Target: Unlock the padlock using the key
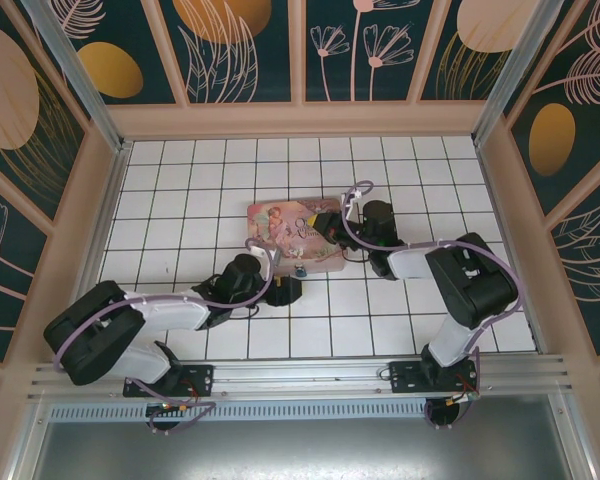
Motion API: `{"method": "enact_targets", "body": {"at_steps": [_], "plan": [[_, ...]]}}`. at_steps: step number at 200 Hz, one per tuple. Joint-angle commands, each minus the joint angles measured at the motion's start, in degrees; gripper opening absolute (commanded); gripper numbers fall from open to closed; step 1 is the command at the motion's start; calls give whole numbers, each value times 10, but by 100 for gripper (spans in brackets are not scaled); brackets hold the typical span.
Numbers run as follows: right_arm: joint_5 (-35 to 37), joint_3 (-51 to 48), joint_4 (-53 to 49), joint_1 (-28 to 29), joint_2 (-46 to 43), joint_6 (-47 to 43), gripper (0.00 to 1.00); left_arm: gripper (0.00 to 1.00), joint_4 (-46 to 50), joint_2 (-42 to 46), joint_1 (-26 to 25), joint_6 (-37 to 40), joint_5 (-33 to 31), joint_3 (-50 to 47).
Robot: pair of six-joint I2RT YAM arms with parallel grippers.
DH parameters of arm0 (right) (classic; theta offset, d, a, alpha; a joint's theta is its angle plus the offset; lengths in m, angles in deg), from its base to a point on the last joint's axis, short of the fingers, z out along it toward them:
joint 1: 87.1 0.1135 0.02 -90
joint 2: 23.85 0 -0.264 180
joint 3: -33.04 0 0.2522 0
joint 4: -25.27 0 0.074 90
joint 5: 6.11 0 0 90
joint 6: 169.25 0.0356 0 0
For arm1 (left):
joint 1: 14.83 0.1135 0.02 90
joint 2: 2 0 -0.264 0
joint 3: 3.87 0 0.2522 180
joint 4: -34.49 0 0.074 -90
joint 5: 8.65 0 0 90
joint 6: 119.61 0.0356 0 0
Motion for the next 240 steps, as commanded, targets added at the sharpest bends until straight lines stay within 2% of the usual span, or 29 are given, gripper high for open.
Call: {"method": "enact_targets", "body": {"at_steps": [1, 156, 240], "plan": [[14, 11, 36, 8, 19, 9, 0, 67, -65, -25, -6, 31, -30, 16], [38, -1, 32, 26, 47, 17, 0, 62, -192, -123, -15, 95, -133, -11], [42, 0, 32, 28, 55, 18, 0, 61, -251, -188, -16, 84, -155, 1]]}}
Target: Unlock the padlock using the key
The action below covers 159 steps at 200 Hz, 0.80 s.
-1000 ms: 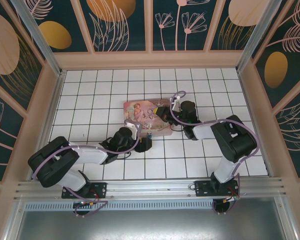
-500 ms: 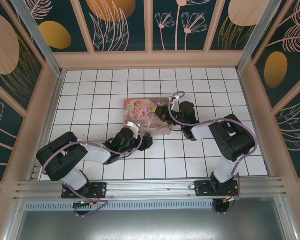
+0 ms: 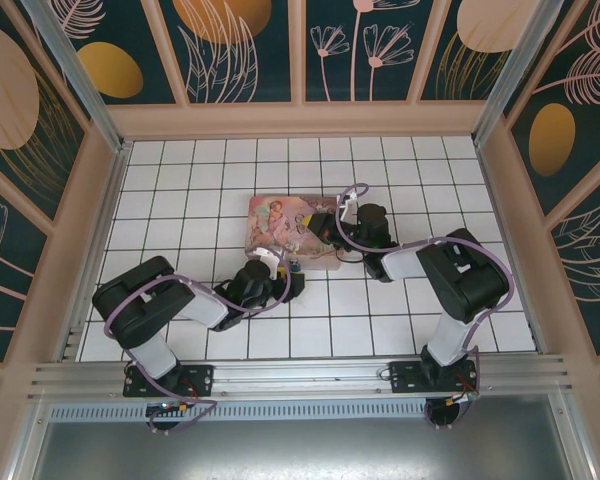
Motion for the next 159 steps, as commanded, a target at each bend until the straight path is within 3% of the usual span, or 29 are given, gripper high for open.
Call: {"method": "enact_targets", "body": {"at_steps": [1, 75, 159], "plan": [[12, -2, -19, 6, 26, 2, 0, 61, -35, -21, 0, 3, -16, 6], [14, -6, -17, 6, 35, 2, 0, 63, -65, -32, 0, -29, 77, 32], [15, -8, -11, 17, 44, 3, 0, 64, -97, -37, 0, -75, 75, 26]]}}
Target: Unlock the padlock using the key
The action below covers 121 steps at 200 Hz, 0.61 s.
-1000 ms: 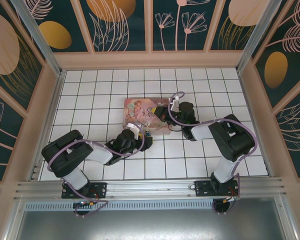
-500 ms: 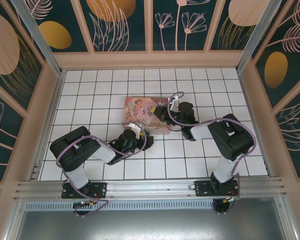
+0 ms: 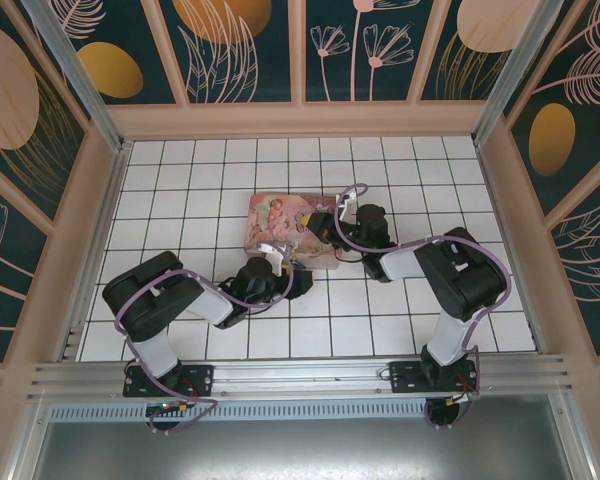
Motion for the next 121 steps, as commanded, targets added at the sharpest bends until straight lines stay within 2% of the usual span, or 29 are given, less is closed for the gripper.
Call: {"method": "enact_targets", "body": {"at_steps": [1, 80, 121], "plan": [[9, -8, -34, 13, 33, -1, 0, 64, -46, -9, 0, -18, 9, 7], [7, -4, -29, 14, 44, 2, 0, 65, -108, -47, 0, -82, -39, -6], [6, -3, -29, 14, 47, 1, 0, 60, -132, -49, 0, -103, -72, -23]]}}
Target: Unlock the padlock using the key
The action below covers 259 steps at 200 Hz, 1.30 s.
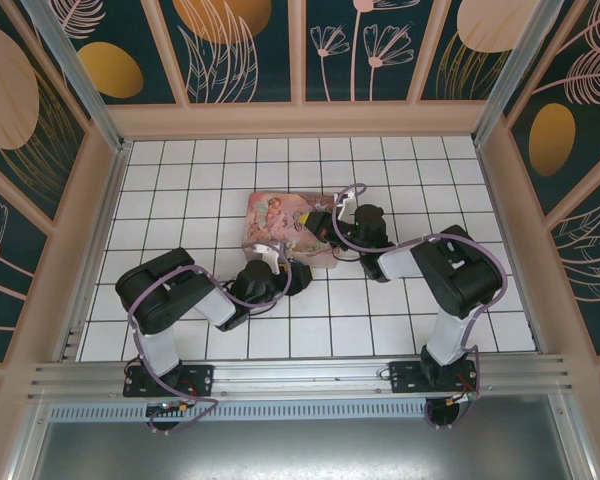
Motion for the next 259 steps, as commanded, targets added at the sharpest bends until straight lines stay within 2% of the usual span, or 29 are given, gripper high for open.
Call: {"method": "enact_targets", "body": {"at_steps": [1, 52, 97, 130, 188, 234, 251, 259], "plan": [[3, -8, -51, 10, 33, -7, 0, 60, -46, -5, 0, -21, -33, -13], [4, -9, -47, 11, 37, -6, 0, 53, -46, 3, 0, -24, -52, -25], [4, -9, -47, 11, 38, -6, 0, 43, -40, 4, 0, -18, -53, -19], [4, -8, -47, 12, 40, -6, 0, 39, -34, 6, 0, -13, -49, -12], [4, -6, -44, 14, 45, -4, 0, 40, -25, 2, 0, -7, -44, 1], [5, -6, -43, 17, 46, -3, 0, 32, -25, 0, 0, -11, -53, 4], [5, -6, -42, 18, 47, -3, 0, 34, -24, 4, 1, -14, -63, 2], [5, -6, -42, 18, 46, -3, 0, 39, -23, 5, 1, -16, -66, 2]]}}
